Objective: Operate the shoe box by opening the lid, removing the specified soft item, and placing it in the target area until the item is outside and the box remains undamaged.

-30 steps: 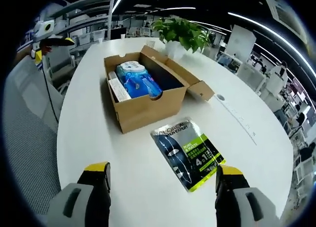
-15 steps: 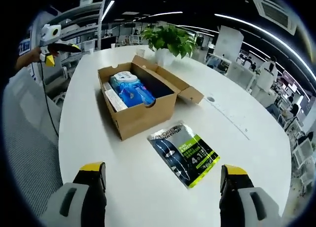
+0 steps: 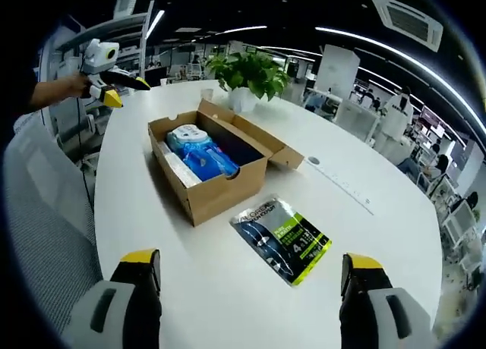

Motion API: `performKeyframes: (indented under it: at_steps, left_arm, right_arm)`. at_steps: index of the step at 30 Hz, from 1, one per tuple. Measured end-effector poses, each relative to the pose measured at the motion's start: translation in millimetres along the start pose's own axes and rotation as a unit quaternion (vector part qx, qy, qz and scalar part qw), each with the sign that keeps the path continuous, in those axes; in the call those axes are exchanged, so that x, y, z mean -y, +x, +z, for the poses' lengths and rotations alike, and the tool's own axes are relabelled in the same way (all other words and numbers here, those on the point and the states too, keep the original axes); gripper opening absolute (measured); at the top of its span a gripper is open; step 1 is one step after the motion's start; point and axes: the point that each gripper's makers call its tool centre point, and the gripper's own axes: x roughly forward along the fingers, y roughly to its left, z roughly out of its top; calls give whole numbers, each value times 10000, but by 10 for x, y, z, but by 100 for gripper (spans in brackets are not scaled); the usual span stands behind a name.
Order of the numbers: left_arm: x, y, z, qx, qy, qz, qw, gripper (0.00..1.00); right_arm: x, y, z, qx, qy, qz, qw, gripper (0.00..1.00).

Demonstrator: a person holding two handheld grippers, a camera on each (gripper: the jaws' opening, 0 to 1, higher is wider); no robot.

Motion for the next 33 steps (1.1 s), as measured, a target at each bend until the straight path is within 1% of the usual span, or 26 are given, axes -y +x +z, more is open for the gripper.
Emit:
performKeyframes:
  at_steps: [7, 10, 14, 17, 18, 20, 24, 28, 31, 33]
  left_arm:
    - [-92, 213, -13, -211, 269, -223, 9992, 68]
    - [-112, 308, -53, -398, 466, -335, 9976, 68]
    - [-141, 425, -107, -620, 685, -444, 9947, 68]
    - [-175, 498, -143, -772, 807, -469, 9926, 69]
    - [-206, 531, -170, -886, 954, -462, 9904, 69]
    - [-225, 593, -186, -988, 1121, -496, 9875, 69]
    - [-209, 709, -194, -1183, 1354, -672, 9814, 69]
    - [-193, 829, -197, -1390, 1652, -819, 9730, 70]
    - [-186, 900, -246, -1603, 1891, -915, 9645, 71]
    - [-176, 940, -262, -1664, 1983, -981, 9609, 71]
  right_arm:
    - [-145, -62, -22, -37, 119, 48, 9999, 99]
    - [-179, -79, -34, -17, 177, 40, 9998, 99]
    - [-206, -107, -49, 37, 266, -70, 9996, 99]
    - [-250, -149, -36, 152, 388, -132, 9990, 99]
    - [-262, -162, -33, 177, 423, -144, 9988, 99]
    - [-294, -198, -21, 229, 470, -194, 9984, 99]
    - [-346, -257, -48, 229, 496, -279, 9981, 99]
    - [-414, -333, -51, 262, 567, -336, 9975, 99]
    - [-451, -390, -39, 324, 639, -394, 9967, 99]
    - [-473, -420, -38, 353, 716, -408, 9960, 99]
